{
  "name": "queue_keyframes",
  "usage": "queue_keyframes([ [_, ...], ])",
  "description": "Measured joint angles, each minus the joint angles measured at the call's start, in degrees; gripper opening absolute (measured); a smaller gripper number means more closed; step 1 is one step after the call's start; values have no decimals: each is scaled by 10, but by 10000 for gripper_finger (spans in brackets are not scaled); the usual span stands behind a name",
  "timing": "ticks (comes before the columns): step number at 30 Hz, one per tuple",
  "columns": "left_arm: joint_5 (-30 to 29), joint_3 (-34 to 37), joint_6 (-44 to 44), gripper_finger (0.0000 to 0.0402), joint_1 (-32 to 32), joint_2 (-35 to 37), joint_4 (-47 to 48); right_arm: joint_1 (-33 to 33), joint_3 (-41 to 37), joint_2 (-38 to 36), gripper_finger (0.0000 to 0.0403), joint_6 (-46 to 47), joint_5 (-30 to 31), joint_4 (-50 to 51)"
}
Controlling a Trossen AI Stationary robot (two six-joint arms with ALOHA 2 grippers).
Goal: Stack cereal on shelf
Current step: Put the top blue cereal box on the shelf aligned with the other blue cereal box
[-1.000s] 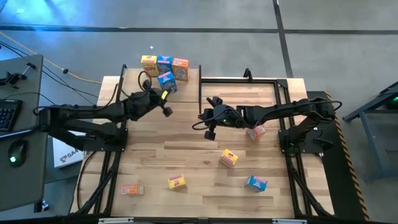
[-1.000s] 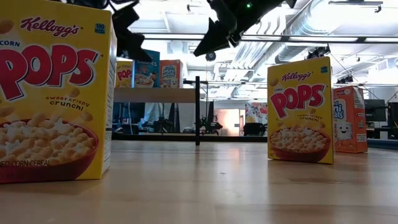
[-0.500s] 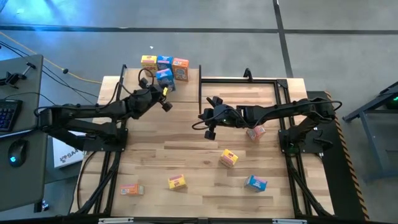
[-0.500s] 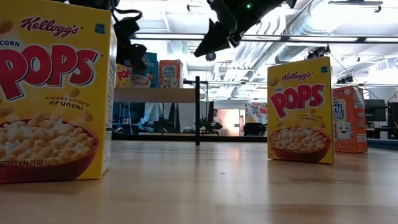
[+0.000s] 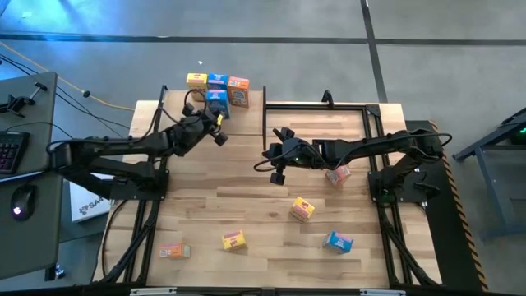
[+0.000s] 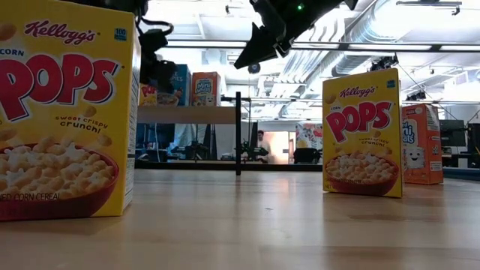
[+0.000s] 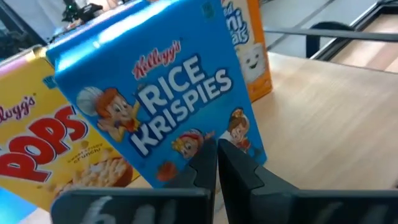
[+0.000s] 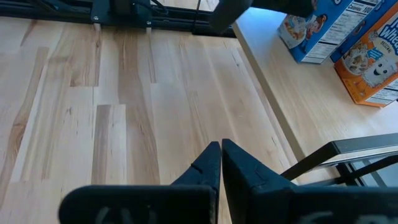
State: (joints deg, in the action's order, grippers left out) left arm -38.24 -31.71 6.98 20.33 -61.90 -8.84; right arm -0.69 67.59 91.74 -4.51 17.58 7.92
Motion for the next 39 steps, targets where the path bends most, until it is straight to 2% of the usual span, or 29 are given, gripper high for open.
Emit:
queue_keyframes([
  [17, -23, 0, -42, 7, 7, -29, -49, -1, 0, 0, 2, 0, 0, 4],
  [24, 18, 0, -53, 7, -4, -29, -53, -1, 0, 0, 2, 0, -7, 5],
  [30, 20, 0, -39, 7, -14, -38, -92, -1, 0, 0, 2, 0, -13, 5],
  [39, 34, 0, -38, 7, -13, -99, -196, -1, 0, 0, 2, 0, -15, 5],
])
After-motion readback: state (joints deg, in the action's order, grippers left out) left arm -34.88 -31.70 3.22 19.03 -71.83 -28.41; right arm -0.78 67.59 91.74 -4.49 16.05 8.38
